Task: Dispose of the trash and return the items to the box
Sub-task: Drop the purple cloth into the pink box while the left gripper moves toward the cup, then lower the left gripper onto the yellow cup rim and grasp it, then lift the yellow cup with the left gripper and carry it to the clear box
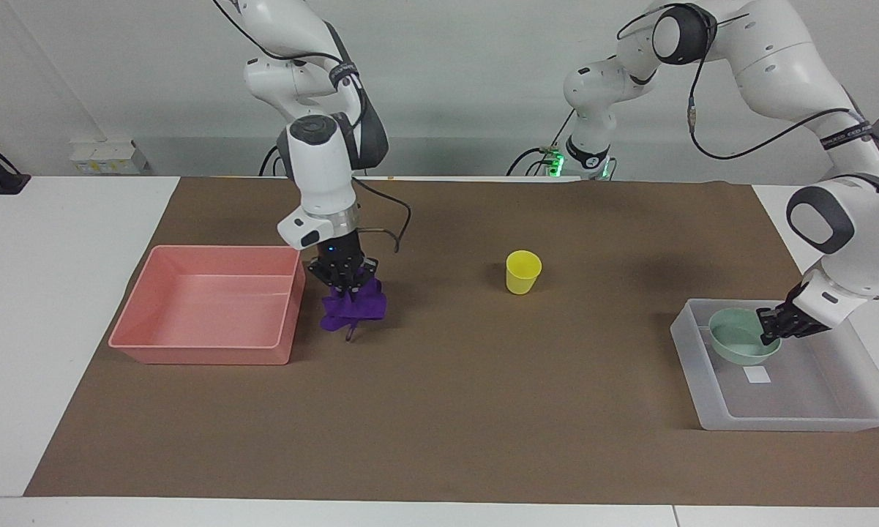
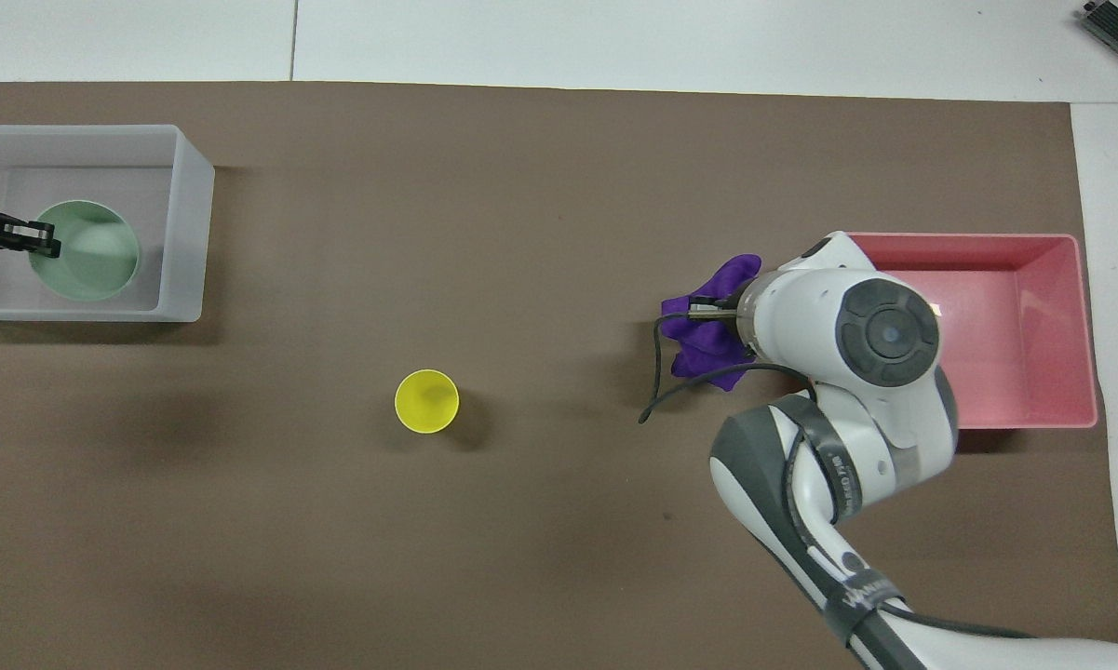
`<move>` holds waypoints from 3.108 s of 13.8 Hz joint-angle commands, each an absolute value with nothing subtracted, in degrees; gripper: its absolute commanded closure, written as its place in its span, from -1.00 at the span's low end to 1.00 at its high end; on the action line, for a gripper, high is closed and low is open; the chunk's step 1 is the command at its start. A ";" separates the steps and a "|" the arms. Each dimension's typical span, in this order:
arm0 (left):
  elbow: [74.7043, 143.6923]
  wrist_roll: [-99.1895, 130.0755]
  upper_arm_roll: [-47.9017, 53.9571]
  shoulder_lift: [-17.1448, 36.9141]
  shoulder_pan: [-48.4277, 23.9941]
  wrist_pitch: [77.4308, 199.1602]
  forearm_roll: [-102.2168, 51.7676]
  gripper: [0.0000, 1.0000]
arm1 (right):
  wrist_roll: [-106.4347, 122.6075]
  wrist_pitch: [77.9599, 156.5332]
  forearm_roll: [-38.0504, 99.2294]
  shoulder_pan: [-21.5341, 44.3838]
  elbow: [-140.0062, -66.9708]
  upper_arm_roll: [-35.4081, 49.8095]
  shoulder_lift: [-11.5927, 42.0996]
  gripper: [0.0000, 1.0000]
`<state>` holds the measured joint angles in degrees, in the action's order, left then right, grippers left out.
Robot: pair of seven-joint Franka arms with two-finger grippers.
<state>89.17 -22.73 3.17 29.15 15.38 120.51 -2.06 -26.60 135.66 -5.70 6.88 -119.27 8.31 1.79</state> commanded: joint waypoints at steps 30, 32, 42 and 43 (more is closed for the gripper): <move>103.09 2.38 5.10 15.47 -19.25 101.77 -5.63 -1.00 | -14.15 98.79 -3.97 -8.53 -94.57 9.23 -1.32 -1.00; 104.49 2.02 5.10 16.61 -20.29 104.23 -5.62 -0.78 | -14.15 98.88 -1.94 -8.61 -94.57 9.23 -0.97 -1.00; 104.24 1.50 4.66 17.24 -20.48 103.45 -5.36 1.00 | -13.71 94.67 -2.37 -1.93 -95.18 3.43 -2.02 -1.00; 101.98 0.97 4.31 16.36 -19.78 102.14 -4.93 1.00 | -13.71 93.88 -2.37 -1.59 -95.19 3.34 -2.02 -1.00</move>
<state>103.51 2.41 5.37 18.51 -20.44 103.14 -4.98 -13.99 95.77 -2.98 -2.34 -95.63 4.21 -1.72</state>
